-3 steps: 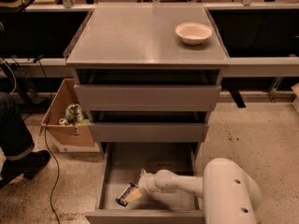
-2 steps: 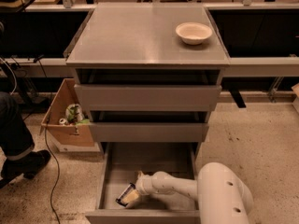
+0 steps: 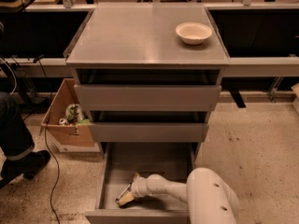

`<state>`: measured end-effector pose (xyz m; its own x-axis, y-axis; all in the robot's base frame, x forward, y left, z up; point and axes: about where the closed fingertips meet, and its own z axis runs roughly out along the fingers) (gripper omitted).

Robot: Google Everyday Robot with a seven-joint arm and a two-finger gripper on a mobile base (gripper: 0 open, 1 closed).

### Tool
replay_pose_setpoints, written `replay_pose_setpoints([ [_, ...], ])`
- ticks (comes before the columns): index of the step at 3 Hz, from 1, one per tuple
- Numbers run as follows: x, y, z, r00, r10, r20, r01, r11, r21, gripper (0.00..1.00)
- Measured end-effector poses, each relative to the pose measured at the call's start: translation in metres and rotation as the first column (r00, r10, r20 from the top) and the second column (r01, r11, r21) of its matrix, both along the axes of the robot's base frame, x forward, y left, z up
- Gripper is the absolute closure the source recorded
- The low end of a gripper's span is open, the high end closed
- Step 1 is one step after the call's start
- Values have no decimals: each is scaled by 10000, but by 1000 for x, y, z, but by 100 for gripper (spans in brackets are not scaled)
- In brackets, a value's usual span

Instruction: Pick rxbar blueberry from bottom drawer and place on counter

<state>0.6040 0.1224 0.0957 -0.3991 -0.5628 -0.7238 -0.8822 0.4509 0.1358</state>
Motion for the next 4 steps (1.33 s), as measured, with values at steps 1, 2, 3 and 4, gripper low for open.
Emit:
replay_pose_setpoints([
  [1, 0, 0, 2, 10000, 0, 0, 0, 10000, 0, 18],
  [2, 0, 1, 7, 9992, -53, 401, 56, 10000, -69, 42],
  [3, 1, 3, 16, 9956, -138, 926, 156, 9997, -189, 65],
  [4, 3, 4, 34, 9886, -83, 1502, 130, 9995, -300, 88],
])
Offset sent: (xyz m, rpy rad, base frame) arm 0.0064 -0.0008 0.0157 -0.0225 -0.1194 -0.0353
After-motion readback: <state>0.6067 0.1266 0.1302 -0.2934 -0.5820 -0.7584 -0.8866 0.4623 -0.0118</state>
